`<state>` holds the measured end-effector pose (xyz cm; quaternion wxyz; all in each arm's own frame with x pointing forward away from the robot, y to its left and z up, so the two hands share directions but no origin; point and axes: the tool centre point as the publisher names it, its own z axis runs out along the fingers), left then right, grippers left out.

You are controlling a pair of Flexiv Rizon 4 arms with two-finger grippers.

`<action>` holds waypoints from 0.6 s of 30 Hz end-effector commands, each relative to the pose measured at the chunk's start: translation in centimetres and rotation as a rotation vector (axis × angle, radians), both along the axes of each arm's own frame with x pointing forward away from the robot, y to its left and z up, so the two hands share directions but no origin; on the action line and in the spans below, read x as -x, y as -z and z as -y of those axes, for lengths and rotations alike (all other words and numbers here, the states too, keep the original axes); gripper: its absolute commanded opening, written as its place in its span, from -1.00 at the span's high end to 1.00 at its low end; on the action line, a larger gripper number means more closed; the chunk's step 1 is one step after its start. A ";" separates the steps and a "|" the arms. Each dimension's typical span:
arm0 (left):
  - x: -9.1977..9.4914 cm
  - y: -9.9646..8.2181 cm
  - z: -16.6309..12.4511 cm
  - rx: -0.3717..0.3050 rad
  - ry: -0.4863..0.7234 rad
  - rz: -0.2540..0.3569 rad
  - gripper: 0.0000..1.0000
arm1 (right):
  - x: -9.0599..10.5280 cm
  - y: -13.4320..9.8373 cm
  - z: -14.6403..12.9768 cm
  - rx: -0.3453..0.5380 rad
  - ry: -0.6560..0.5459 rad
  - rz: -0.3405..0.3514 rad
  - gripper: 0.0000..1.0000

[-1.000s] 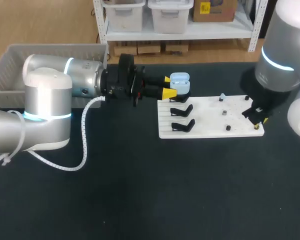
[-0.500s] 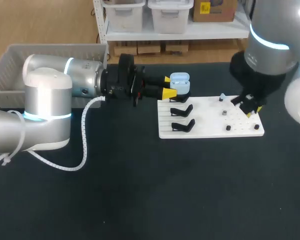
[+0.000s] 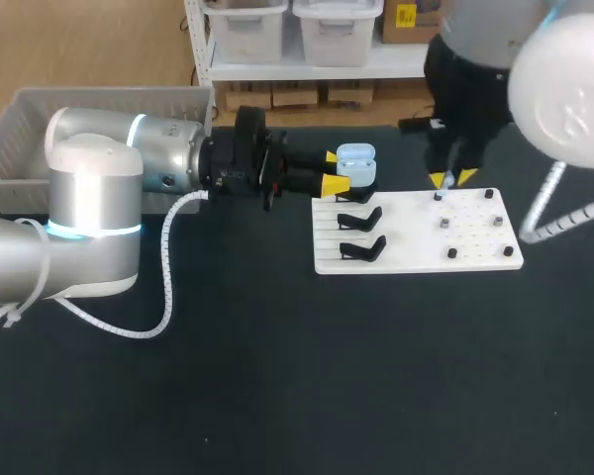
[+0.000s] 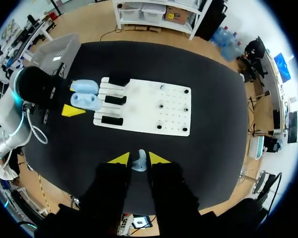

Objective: Pick up each earbud case from the left stands, insert the matching earbuds, close the lid, and place the case in the box.

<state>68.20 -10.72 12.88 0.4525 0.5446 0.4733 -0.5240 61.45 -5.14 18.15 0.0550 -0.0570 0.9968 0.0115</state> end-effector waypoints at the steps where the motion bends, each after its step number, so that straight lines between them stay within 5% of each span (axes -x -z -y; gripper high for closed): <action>1: 0.2 0.1 0.0 0.003 -0.006 0.003 1.00 | -0.1 0.1 -0.2 0.007 0.002 -0.002 1.00; 18: 0.2 0.1 0.0 0.003 -0.006 0.003 1.00 | -0.5 -0.1 -1.3 0.016 0.002 0.010 1.00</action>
